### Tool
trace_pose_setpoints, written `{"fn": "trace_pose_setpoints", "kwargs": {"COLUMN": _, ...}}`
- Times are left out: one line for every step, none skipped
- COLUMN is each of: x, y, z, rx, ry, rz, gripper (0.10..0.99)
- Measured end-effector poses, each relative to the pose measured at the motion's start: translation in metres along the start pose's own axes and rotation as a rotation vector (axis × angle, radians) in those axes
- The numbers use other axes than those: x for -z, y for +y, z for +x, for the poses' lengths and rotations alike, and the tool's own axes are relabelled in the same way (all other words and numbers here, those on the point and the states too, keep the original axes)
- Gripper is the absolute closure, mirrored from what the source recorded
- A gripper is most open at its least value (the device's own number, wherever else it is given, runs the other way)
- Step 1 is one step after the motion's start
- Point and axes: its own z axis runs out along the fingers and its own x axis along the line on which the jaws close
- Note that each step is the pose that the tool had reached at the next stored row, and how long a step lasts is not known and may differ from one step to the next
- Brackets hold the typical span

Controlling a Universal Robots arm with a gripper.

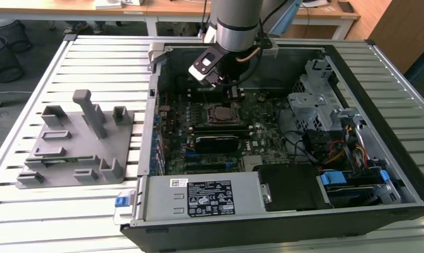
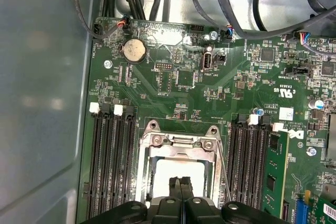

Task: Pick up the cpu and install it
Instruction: 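Install the first cpu locking lever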

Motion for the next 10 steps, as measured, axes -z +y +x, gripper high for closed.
{"fn": "trace_pose_setpoints", "kwargs": {"x": 0.0005, "y": 0.0, "z": 0.0, "rx": 0.0, "ry": -0.0002, "rz": 0.0, "gripper": 0.98}}
{"fn": "trace_pose_setpoints", "kwargs": {"x": 0.0011, "y": 0.0, "z": -0.0001, "rx": 0.0, "ry": -0.0002, "rz": 0.0, "gripper": 0.98}}
{"fn": "trace_pose_setpoints", "kwargs": {"x": 0.002, "y": 0.0, "z": -0.0001, "rx": 0.0, "ry": -0.0002, "rz": 0.0, "gripper": 0.98}}
{"fn": "trace_pose_setpoints", "kwargs": {"x": 0.0026, "y": 0.0, "z": 0.0, "rx": 0.0, "ry": -0.0002, "rz": 0.0, "gripper": 0.98}}
{"fn": "trace_pose_setpoints", "kwargs": {"x": 0.0028, "y": 0.0, "z": 0.0, "rx": 0.0, "ry": -0.0001, "rz": 0.0, "gripper": 0.98}}
{"fn": "trace_pose_setpoints", "kwargs": {"x": 0.0031, "y": 0.0, "z": 0.0, "rx": 0.0, "ry": -0.0001, "rz": 0.0, "gripper": 0.98}}
{"fn": "trace_pose_setpoints", "kwargs": {"x": 0.0036, "y": 0.0, "z": 0.0, "rx": 0.0, "ry": -0.0002, "rz": 0.0, "gripper": 0.98}}
{"fn": "trace_pose_setpoints", "kwargs": {"x": 0.0039, "y": 0.0, "z": 0.0, "rx": 0.0, "ry": -0.0001, "rz": 0.0, "gripper": 0.98}}
{"fn": "trace_pose_setpoints", "kwargs": {"x": 0.004, "y": 0.0, "z": 0.0, "rx": 0.0, "ry": 0.0, "rz": 0.0, "gripper": 0.98}}
{"fn": "trace_pose_setpoints", "kwargs": {"x": 0.0041, "y": 0.0, "z": 0.0, "rx": 0.0, "ry": 0.0001, "rz": 0.0, "gripper": 0.98}}
